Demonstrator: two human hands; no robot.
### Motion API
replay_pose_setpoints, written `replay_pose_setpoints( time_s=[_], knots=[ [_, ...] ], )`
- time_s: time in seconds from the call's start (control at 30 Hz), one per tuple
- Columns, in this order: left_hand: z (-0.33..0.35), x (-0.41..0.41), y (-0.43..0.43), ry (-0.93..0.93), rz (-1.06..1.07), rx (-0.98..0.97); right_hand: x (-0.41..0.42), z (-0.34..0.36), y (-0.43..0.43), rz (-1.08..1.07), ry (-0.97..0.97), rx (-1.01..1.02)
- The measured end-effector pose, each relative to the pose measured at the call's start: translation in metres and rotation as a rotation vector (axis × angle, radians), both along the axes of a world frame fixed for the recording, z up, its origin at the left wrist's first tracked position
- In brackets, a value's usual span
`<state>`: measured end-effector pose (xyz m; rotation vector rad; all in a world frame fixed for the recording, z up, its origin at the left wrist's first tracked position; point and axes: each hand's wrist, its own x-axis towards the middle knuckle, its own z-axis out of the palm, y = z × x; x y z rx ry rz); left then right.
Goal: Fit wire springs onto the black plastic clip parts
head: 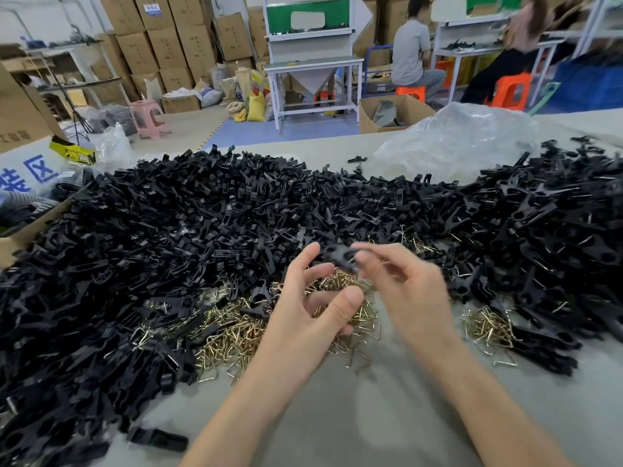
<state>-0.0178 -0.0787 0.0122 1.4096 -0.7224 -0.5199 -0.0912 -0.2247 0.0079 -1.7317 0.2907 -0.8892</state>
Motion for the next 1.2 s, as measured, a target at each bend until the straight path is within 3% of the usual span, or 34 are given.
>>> replay_pose_setpoints(
  time_s=[0.13,0.23,0.37,0.5,0.6,0.7,0.9,1.07,1.2],
  knots=[
    [0.0,-0.001,-0.003,-0.124,0.127,-0.022,-0.012,0.016,-0.038,-0.142,-0.354,0.729],
    [0.0,0.003,-0.001,-0.165,0.284,-0.072,-0.019,0.016,-0.05,-0.075,-0.381,0.981],
    [-0.004,0.018,0.007,-0.446,0.522,0.088,-0.007,0.006,-0.035,0.017,-0.234,0.837],
    [0.0,0.051,0.013,-0.877,0.653,0.568,0.001,-0.001,-0.024,0.033,-0.072,0.587],
    [0.008,0.085,0.003,-0.855,0.56,1.004,0.002,-0.005,-0.022,0.054,-0.017,0.536],
    [0.011,0.108,-0.012,-0.884,0.402,1.203,0.003,-0.006,-0.02,0.06,0.025,0.512],
    [0.0,0.113,-0.01,-1.146,0.382,0.956,0.003,-0.01,-0.015,0.042,0.101,0.356],
    [0.015,0.119,0.012,-0.874,0.528,0.699,0.004,-0.016,-0.014,0.033,0.179,0.229],
    [0.024,0.101,0.024,-0.828,0.663,0.469,0.004,-0.017,-0.015,0.003,0.158,0.235]
  ],
)
